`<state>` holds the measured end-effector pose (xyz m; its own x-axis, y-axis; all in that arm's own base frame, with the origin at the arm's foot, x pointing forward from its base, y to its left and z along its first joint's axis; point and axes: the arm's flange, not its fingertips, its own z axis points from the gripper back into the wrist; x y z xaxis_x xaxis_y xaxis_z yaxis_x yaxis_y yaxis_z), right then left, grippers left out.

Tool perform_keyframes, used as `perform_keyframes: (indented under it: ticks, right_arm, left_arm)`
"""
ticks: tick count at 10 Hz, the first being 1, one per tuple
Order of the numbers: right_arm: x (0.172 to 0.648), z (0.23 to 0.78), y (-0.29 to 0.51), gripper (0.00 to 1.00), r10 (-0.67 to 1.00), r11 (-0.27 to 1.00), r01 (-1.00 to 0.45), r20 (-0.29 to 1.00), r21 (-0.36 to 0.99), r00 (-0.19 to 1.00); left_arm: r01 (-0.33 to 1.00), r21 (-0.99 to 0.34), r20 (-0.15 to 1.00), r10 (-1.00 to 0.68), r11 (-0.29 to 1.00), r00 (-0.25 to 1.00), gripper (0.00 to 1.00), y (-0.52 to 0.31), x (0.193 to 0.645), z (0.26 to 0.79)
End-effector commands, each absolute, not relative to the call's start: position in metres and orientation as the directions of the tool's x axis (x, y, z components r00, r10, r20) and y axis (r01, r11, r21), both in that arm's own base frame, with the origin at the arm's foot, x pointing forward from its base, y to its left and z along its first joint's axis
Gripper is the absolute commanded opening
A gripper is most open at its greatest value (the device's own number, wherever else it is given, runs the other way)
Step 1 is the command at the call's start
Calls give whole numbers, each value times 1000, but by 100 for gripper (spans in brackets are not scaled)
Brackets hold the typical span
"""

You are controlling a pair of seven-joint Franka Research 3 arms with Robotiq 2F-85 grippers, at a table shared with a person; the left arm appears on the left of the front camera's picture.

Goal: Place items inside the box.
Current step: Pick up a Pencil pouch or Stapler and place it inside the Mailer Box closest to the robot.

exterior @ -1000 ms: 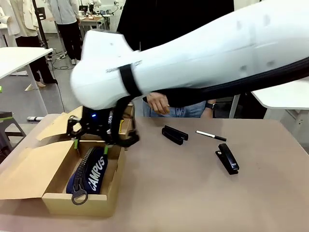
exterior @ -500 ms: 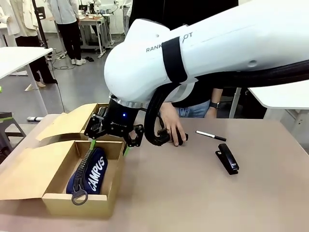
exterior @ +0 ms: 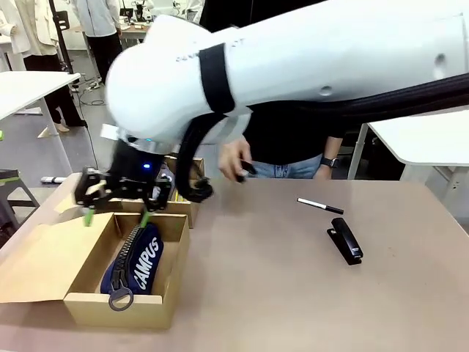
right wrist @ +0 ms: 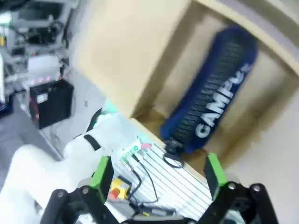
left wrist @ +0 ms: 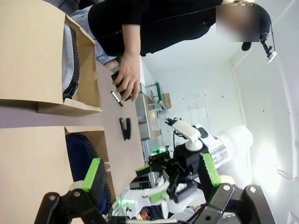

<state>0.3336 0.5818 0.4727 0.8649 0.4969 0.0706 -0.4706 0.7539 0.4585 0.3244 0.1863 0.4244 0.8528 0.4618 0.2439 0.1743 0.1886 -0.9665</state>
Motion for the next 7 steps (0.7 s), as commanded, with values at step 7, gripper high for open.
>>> perform_keyframes:
  ticks: [7]
  right_arm:
    - [310, 483, 360, 100, 523, 514, -313, -3, 799, 852]
  left_arm:
    - [199, -962, 265, 454, 188, 851, 100, 186, 323, 424]
